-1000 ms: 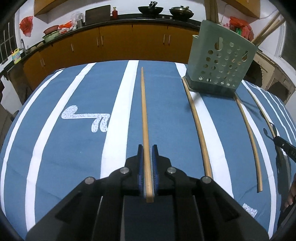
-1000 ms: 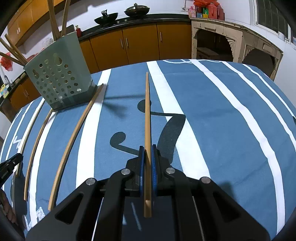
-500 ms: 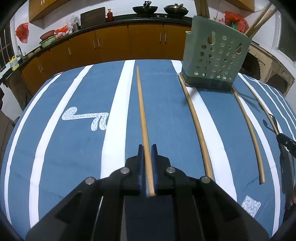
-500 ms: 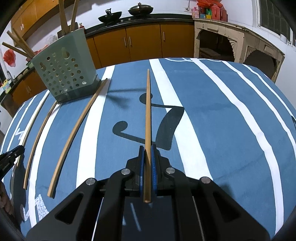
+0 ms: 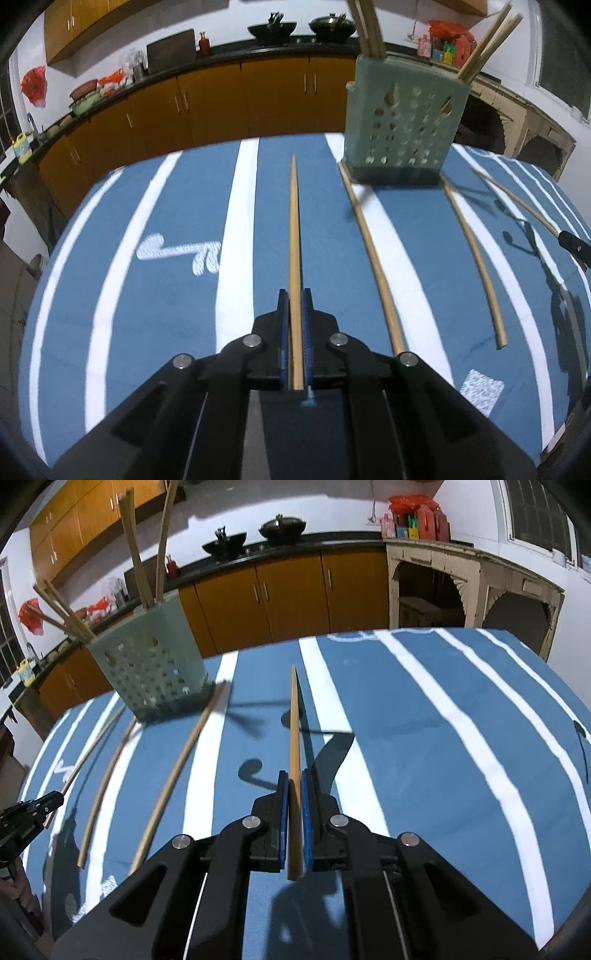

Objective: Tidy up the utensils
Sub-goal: 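Lift both chopsticks and carry them over the green holder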

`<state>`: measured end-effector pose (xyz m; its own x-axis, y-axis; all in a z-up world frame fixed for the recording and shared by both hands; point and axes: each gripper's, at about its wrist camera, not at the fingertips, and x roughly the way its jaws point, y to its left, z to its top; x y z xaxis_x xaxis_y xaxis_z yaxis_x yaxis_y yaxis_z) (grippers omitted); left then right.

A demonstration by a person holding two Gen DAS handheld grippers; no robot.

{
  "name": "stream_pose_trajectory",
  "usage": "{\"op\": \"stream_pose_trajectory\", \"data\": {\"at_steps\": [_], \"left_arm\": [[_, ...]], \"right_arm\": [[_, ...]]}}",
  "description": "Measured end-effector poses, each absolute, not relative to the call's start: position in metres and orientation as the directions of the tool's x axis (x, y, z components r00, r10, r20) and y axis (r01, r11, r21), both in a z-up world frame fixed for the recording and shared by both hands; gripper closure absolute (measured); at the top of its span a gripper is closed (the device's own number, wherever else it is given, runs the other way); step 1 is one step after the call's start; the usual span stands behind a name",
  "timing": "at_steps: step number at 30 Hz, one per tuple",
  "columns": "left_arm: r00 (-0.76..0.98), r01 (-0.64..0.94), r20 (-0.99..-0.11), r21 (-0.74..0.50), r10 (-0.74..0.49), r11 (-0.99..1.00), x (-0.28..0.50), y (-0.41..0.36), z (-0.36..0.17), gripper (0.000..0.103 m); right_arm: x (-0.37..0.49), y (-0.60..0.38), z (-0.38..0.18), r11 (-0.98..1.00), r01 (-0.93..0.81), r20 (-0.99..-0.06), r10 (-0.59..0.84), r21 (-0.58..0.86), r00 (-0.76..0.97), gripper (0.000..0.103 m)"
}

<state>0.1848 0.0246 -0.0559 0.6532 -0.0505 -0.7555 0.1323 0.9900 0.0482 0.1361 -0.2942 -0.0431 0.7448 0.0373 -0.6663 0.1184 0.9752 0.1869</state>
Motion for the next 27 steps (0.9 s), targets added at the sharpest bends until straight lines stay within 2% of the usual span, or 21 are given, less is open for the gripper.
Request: {"op": "stream_pose_trajectory", "data": {"at_steps": [27], "left_arm": [[0.846, 0.099, -0.513, -0.118, -0.146, 0.988, 0.166, 0.045, 0.049, 0.095]], "right_arm": [[0.123, -0.295, 0.034, 0.971, 0.053, -0.450, 0.059, 0.232, 0.891, 0.095]]}}
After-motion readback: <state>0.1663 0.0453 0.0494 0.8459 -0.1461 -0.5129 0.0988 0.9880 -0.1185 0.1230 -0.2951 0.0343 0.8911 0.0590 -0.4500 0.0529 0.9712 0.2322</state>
